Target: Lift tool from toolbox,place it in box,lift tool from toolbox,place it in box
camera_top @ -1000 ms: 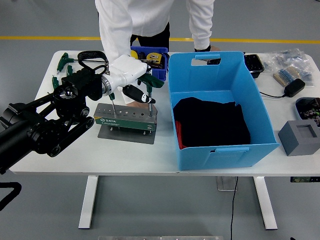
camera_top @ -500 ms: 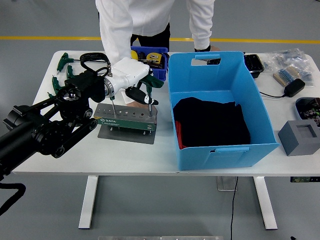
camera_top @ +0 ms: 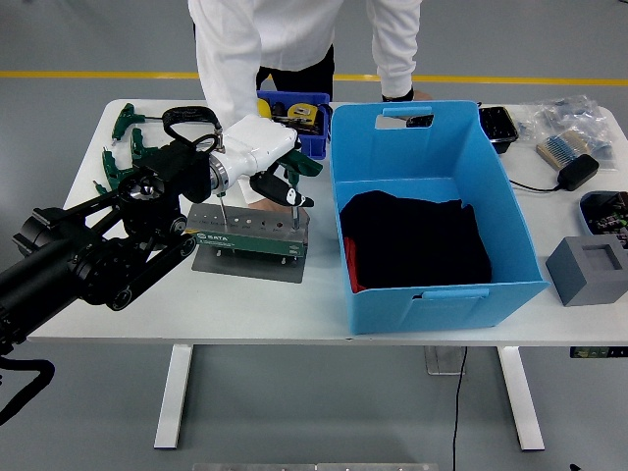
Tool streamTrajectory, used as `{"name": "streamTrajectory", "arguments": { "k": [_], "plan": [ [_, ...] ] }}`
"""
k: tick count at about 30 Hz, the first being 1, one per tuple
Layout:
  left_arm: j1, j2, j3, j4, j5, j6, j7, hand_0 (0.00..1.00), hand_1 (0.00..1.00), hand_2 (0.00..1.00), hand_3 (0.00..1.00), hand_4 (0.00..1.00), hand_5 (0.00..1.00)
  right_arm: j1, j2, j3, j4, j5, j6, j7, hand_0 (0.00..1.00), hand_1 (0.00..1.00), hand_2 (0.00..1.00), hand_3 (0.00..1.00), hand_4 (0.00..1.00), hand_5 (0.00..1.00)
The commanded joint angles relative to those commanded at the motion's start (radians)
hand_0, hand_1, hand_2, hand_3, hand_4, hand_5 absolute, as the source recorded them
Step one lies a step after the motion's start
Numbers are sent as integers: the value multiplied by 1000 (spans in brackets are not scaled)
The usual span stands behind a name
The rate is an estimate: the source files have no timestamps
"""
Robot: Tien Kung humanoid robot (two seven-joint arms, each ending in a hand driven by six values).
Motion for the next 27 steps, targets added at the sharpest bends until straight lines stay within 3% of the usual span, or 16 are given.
{"name": "streamTrajectory", "arguments": {
  "k": [15, 16, 27],
  "plan": [
    [-8, -5, 8, 16, -16, 0, -1, 219, 110, 149, 206, 998, 618, 2, -2, 4, 0, -9, -4, 3, 695, 704, 770, 744, 985, 775],
    [-8, -5, 9, 16, -19, 1, -2, 207, 90, 127, 166, 998, 617, 2, -2, 5, 0, -9, -4, 3, 689, 702, 769, 740, 984, 772],
    [-9, -8, 20, 23, -34, 12, -9, 192, 76, 112, 146, 998, 614, 3, -1, 20, 0, -17, -11, 6, 687, 700, 767, 736, 982, 768]
  ]
}}
